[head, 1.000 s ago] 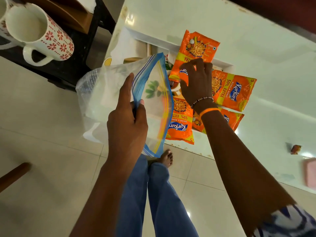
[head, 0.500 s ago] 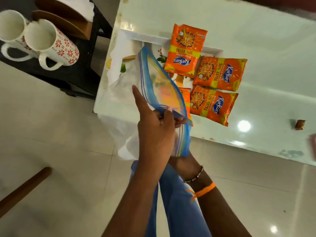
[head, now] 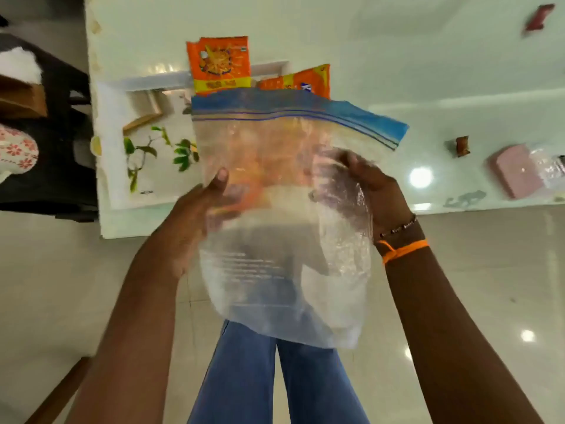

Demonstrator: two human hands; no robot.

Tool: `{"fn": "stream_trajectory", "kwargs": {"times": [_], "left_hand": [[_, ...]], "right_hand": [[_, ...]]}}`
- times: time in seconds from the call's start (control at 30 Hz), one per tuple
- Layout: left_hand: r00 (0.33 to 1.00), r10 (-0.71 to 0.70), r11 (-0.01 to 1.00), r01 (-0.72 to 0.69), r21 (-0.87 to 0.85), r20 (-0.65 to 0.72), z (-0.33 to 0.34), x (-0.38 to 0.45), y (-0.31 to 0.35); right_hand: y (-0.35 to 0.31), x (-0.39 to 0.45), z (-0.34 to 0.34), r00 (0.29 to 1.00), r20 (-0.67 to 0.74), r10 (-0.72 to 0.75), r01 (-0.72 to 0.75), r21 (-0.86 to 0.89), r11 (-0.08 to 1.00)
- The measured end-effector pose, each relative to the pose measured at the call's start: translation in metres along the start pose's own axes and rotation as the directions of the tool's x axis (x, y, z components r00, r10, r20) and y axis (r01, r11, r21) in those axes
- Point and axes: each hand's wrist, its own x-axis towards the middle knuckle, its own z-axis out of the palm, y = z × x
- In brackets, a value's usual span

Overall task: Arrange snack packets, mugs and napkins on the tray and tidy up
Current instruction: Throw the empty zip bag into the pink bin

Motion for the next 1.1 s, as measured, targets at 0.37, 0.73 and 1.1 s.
{"fn": "stream_trajectory", "kwargs": {"times": [0.37,0.73,1.1], "left_hand": [[0.983,0.177,0.984,-0.178,-0.027,-0.046,0.069,0.007,0.017],[0.89,0.073,0.711,-0.364,0.602,0.451,0.083,0.015,0.071],[0.853,0.509,0.563,-0.428,0.707,0.112,0.157,0.028,0.089]], "right_hand": [[0.001,-0.083,-0.056,0.781,-0.573,-0.25,0.076,-0.311,0.947],[-0.029,-0.12,-0.057,0.766,-0.536,-0.355,-0.288,-0.779,0.557],[-0.025,-0.126,-0.046,0.275,-0.318,-0.907,-0.441,-0.88,0.175]]}}
